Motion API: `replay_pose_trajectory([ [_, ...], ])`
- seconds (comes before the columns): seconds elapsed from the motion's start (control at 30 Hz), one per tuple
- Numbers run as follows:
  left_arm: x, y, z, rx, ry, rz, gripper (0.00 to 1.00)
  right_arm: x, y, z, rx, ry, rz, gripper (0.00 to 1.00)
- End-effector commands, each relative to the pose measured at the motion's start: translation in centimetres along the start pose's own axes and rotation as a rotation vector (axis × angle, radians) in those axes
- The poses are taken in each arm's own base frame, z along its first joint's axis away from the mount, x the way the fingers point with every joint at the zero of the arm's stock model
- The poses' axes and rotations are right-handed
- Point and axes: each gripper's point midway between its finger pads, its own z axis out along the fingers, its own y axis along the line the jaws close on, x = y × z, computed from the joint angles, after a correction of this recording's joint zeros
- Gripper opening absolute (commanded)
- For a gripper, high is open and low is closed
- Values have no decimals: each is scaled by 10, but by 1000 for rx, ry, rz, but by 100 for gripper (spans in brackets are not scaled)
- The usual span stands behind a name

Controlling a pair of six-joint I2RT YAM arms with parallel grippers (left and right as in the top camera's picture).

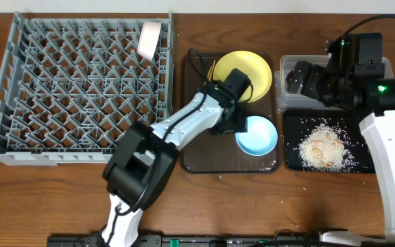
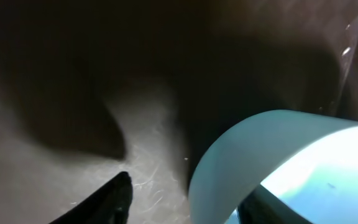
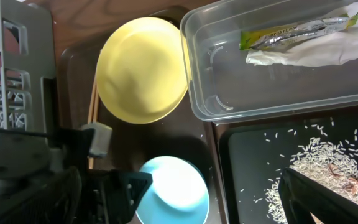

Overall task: Sort waste into correct bins and load items into the dishwasher
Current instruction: 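Grasp the blue bowl rim with the left gripper and lift it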

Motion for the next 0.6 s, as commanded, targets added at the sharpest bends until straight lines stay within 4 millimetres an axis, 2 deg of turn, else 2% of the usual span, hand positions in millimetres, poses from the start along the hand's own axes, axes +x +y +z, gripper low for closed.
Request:
replay_pose_trajectory([
  [0.0, 3, -2, 5, -7, 0, 5, 45, 0, 1, 0, 1, -1, -9, 99],
  [0.23, 1, -1, 5, -8, -8, 6, 8, 0, 1, 0, 1, -1, -9, 99],
  [0.4, -5, 1, -4, -4, -24, 14, 7, 0, 1, 0, 1, -1, -9, 99],
  [0.5, -16, 4, -26, 0, -65, 56, 7, 0, 1, 0, 1, -1, -9, 99],
  [0.57, -28, 16, -49, -37, -124, 63, 8, 0, 1, 0, 1, -1, -9, 99],
])
